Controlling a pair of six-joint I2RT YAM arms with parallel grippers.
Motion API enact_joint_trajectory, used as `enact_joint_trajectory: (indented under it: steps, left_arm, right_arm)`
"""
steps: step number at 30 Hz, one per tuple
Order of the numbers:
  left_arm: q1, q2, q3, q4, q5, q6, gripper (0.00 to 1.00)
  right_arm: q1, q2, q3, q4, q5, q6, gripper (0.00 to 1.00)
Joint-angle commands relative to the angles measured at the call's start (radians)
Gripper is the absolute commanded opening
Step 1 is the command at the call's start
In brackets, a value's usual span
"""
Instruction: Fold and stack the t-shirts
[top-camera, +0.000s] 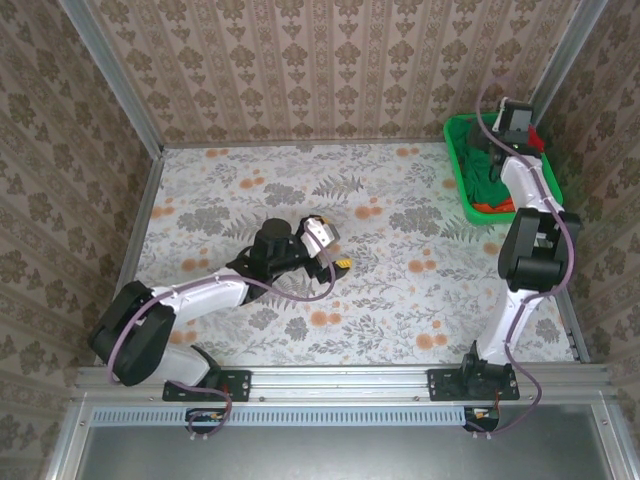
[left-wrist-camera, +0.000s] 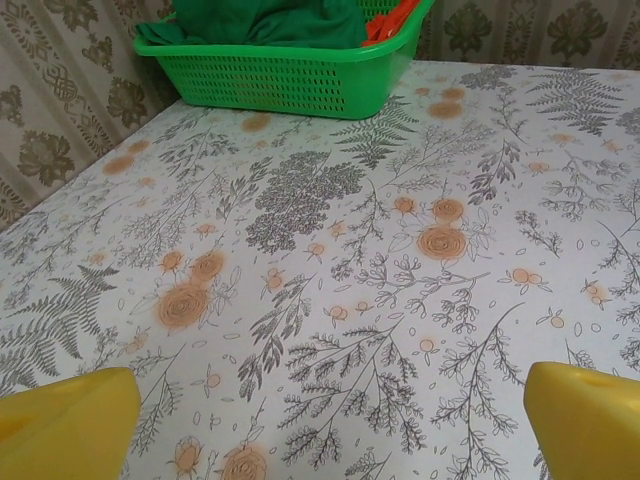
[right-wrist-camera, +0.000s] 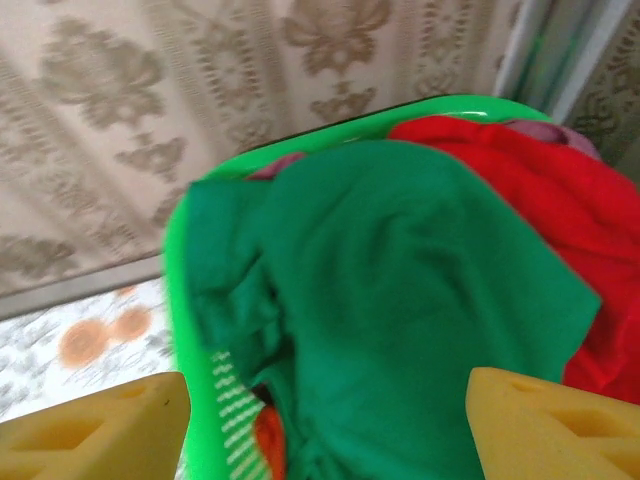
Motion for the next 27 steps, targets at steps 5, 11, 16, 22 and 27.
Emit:
enact_joint_trajectory:
  steps: [5,11,16,22,27]
  left_arm:
    - [-0.019,0.031,0.036,0.094,0.034,-0.056,1.0]
    - [-0.028,0.032,0.039,0.09,0.028,-0.055,1.0]
    - [-0.028,0.029,0.036,0.09,0.029,-0.049,1.0]
    - [-0.029,0.023,0.028,0.125,0.028,-0.063,1.0]
    - [-0.027,0.019,0.021,0.149,0.032,-0.078,1.0]
  right_arm:
    - [-0.019,0.176,0.227,-0.169,-0.026,0.066,0.54]
    - [-0.014,0.123,0.224,-0.168,-0.057,0.09,0.0]
    - [0.011,-0.019,0.127,-0.121,-0.089,0.076,0.0]
    - [0.061,-0.229,-0.03,-0.014,-0.029,0.048,0.0]
    - [0.08,-0.353,-0.083,0.031,-0.026,0.06,0.0]
